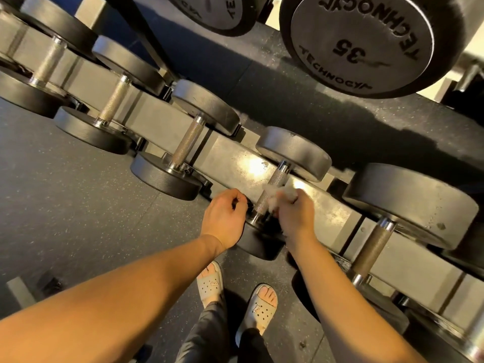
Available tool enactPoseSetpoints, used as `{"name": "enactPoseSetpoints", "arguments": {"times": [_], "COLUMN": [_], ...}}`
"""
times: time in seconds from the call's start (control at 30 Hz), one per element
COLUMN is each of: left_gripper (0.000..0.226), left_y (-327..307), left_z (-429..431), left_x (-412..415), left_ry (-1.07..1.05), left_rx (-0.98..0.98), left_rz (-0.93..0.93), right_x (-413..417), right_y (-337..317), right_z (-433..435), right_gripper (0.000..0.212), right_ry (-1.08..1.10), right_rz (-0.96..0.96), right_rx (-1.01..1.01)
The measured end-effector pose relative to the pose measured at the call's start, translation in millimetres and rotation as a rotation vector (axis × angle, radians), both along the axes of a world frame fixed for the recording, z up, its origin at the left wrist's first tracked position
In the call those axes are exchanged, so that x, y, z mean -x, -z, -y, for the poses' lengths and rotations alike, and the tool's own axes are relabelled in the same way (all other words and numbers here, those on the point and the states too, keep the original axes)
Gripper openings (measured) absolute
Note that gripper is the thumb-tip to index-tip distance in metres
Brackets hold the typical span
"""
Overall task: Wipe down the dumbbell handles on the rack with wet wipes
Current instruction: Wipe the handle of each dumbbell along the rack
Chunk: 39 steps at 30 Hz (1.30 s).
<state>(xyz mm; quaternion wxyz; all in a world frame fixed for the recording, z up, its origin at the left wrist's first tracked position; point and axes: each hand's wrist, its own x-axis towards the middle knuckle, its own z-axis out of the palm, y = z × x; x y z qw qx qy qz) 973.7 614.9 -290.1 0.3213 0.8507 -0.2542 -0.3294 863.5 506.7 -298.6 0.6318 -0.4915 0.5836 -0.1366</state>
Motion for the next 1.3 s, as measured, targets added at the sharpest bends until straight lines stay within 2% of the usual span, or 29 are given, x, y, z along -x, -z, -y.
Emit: {"name": "enactPoseSetpoints", "arguments": {"times": [0.07, 0.13, 0.23, 0.33, 0.43, 0.53, 0.6, 0.63, 0.67, 0.73, 0.77, 0.83, 0.93, 1.03, 1.13, 1.23, 1.3], "left_gripper": [0.019, 0.02, 0.02, 0.02, 0.02, 0.02, 0.02, 0.02, 0.021, 0.021, 0.021, 0.021, 0.023, 0.022, 0.022, 0.016, 0.012], "left_y": [0.4, 0.5, 1.3, 2.3, 3.4, 2.0, 1.2, 1.0, 1.1, 2.3, 3.4, 5.6, 8.8, 5.0, -8.5, -29.1, -43.3], "left_z": [-0.2, -0.4, -0.8, -1.0, -0.5, -0.3, 0.0, -0.4, -0.7, -0.9, -0.5, 0.4, 1.7, 1.7, -3.1, -17.6, -28.6], "left_x": [-0.1, -0.1, 0.3, -0.2, -0.4, -0.3, -0.6, -0.5, -0.5, -0.8, -1.1, -0.9, -2.0, -5.8, -21.1, -48.0, -68.9], "left_ry": [0.003, 0.003, 0.004, 0.01, 0.014, 0.016, 0.018, 0.016, 0.014, 0.012, 0.012, 0.011, 0.009, 0.089, 0.281, 0.414, 0.414], "left_rx": [0.002, -0.003, -0.008, -0.005, -0.011, -0.017, -0.023, -0.025, -0.023, -0.021, -0.022, -0.021, -0.021, -0.046, -0.019, 0.026, 0.043], "left_rz": [-0.004, -0.011, -0.011, -0.017, -0.018, -0.011, -0.005, -0.003, 0.0, 0.006, 0.008, 0.015, 0.037, 0.006, 0.056, 0.179, 0.214], "right_x": [-7.3, -12.9, -13.3, -2.3, 8.6, 13.1, 7.2, 0.9, -7.2, -22.6, -29.3, -38.4, -38.8, -30.9, -28.1, -45.2, -65.8], "right_y": [-1.8, 3.0, 8.3, 8.8, 4.6, -13.2, -31.5, -42.5, -48.7, -50.3, -50.0, -48.4, -46.4, -42.7, -40.8, -43.7, -39.2], "right_z": [19.6, 29.3, 17.8, 8.7, 8.5, 13.3, 17.6, 20.6, 23.2, 27.3, 26.5, 20.0, 7.4, 13.6, 15.5, 3.6, -5.4], "right_gripper": [0.007, 0.024, 0.033, 0.035, 0.038, 0.038, 0.023, 0.008, 0.013, 0.041, 0.043, 0.033, 0.024, 0.016, 0.018, 0.025, 0.026], "right_ry": [0.286, 0.309, 0.015, -0.307, -0.604, -0.685, -0.693, -0.787, -0.891, -1.066, -1.163, -1.361, -1.613, -1.583, -1.436, -1.126, -0.979], "right_rz": [0.101, 0.101, -0.059, -0.226, -0.322, -0.365, -0.406, -0.509, -0.642, -0.832, -0.865, -0.902, -0.796, -0.551, -0.462, -0.329, -0.285], "right_rx": [-0.095, -0.189, -0.232, -0.142, -0.001, 0.144, 0.454, 0.652, 0.864, 1.083, 1.112, 1.11, 1.039, 0.814, 0.616, 0.551, 0.472]}}
